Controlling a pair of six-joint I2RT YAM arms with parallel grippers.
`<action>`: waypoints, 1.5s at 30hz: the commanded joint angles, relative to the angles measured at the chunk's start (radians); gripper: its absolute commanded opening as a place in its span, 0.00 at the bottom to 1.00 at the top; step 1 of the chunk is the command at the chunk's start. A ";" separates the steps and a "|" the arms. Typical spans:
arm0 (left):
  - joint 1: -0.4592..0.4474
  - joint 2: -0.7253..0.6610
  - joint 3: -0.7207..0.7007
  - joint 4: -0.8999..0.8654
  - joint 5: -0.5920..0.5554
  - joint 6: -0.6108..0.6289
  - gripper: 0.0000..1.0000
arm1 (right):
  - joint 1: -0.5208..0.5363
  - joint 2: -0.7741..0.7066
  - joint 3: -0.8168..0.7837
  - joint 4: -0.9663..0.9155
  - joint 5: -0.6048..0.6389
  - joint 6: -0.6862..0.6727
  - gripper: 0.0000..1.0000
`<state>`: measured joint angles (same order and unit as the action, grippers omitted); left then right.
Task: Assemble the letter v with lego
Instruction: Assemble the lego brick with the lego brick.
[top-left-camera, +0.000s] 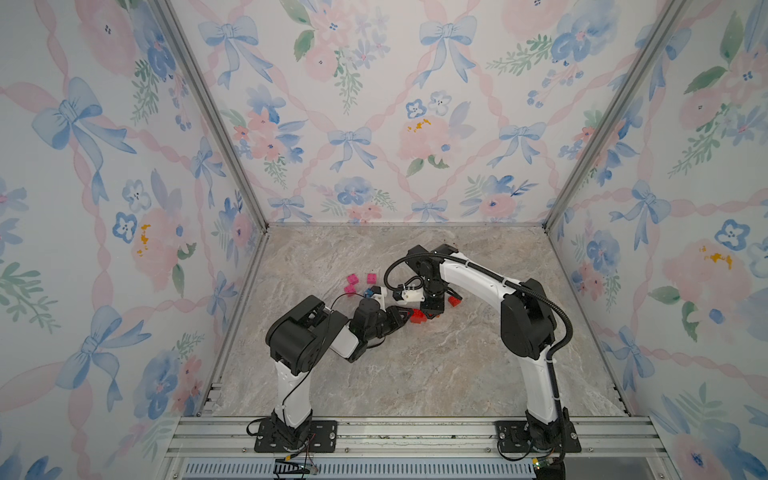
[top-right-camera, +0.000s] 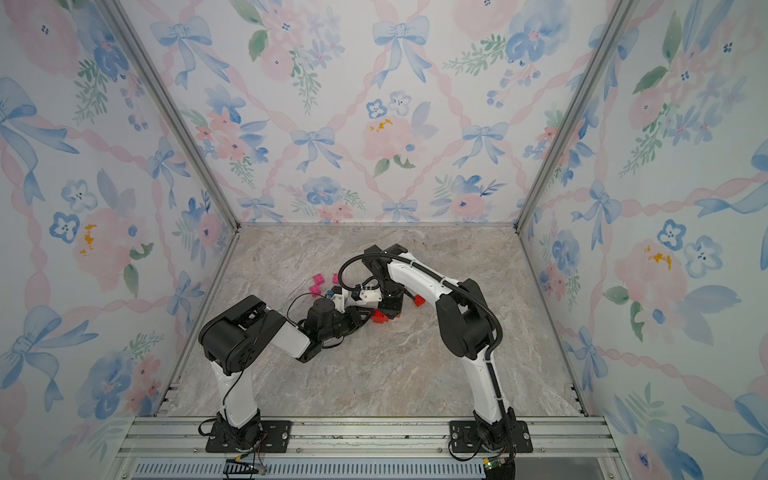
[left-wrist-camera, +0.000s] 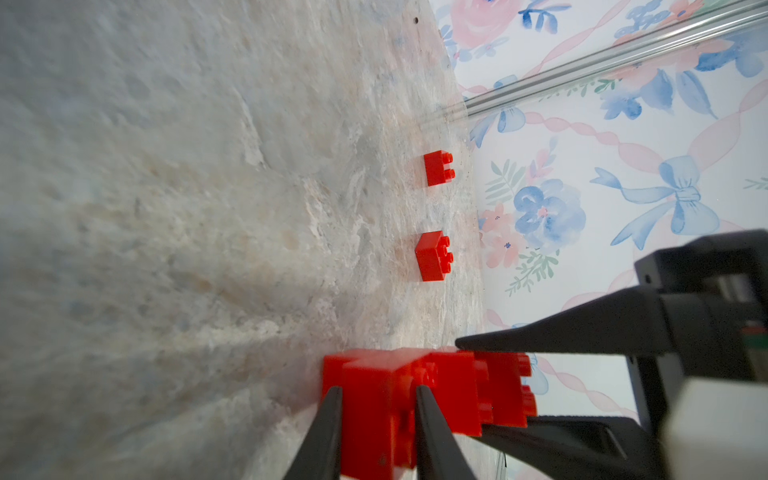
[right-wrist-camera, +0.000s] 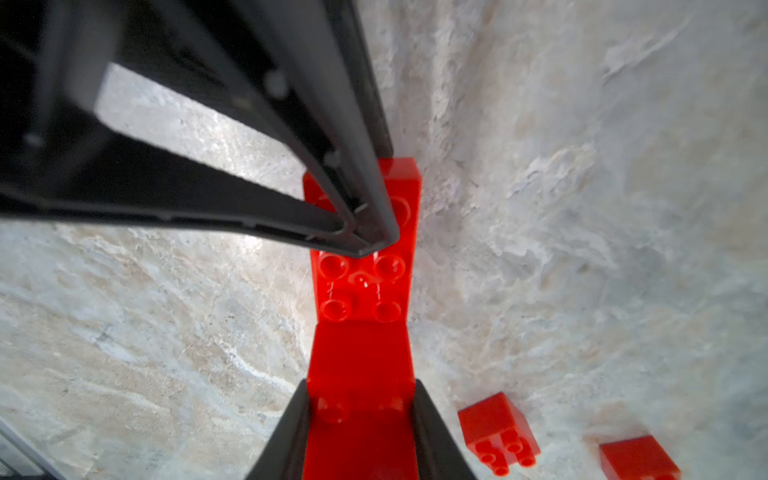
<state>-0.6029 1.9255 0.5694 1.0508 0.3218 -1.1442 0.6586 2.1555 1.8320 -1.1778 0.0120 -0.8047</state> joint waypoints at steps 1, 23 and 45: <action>-0.005 0.030 -0.003 -0.043 -0.001 0.026 0.00 | -0.020 0.029 -0.018 -0.055 0.029 -0.011 0.00; -0.004 0.034 0.010 -0.041 -0.001 0.024 0.00 | 0.051 0.160 0.040 -0.051 -0.037 0.051 0.00; -0.008 0.029 0.000 -0.042 -0.007 0.024 0.00 | 0.019 0.012 0.037 0.036 -0.032 0.113 0.56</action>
<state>-0.6037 1.9282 0.5743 1.0496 0.3214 -1.1297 0.6815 2.1967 1.8694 -1.1542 0.0002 -0.6975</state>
